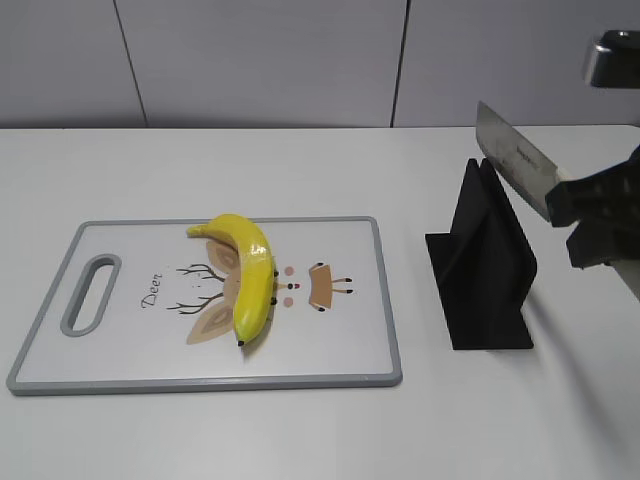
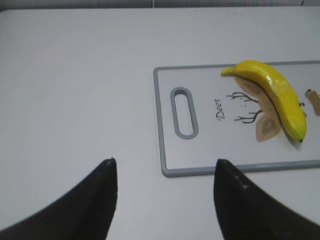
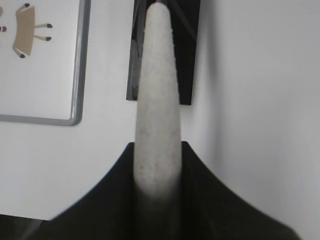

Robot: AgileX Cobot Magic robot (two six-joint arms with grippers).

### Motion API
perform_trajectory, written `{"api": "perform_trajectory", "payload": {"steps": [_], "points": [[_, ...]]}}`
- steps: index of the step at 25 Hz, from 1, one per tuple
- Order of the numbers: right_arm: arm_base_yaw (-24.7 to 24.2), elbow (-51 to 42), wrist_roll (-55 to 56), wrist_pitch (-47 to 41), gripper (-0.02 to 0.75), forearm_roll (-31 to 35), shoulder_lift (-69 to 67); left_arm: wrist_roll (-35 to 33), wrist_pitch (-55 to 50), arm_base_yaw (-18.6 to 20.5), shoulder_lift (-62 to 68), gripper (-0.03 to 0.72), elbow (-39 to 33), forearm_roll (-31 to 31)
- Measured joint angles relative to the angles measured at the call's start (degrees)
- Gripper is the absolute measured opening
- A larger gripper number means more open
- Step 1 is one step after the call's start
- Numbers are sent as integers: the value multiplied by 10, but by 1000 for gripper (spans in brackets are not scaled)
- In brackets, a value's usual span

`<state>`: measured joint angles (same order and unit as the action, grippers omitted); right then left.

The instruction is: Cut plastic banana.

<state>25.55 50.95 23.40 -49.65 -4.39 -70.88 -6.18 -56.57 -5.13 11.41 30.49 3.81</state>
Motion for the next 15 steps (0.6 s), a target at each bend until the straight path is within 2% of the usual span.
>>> {"api": "perform_trajectory", "payload": {"steps": [7,10,13,15], "points": [[0,-23,12,28,162,0,1,0,8,0,-99,591,-1,-3],[0,-23,14,36,162,4,1,0,11,0,-100,591,-1,-26],[0,-23,15,38,162,8,1,0,63,0,-100,591,-12,-50],[0,-23,16,41,162,11,1,0,101,0,-100,586,-28,-38]]}}
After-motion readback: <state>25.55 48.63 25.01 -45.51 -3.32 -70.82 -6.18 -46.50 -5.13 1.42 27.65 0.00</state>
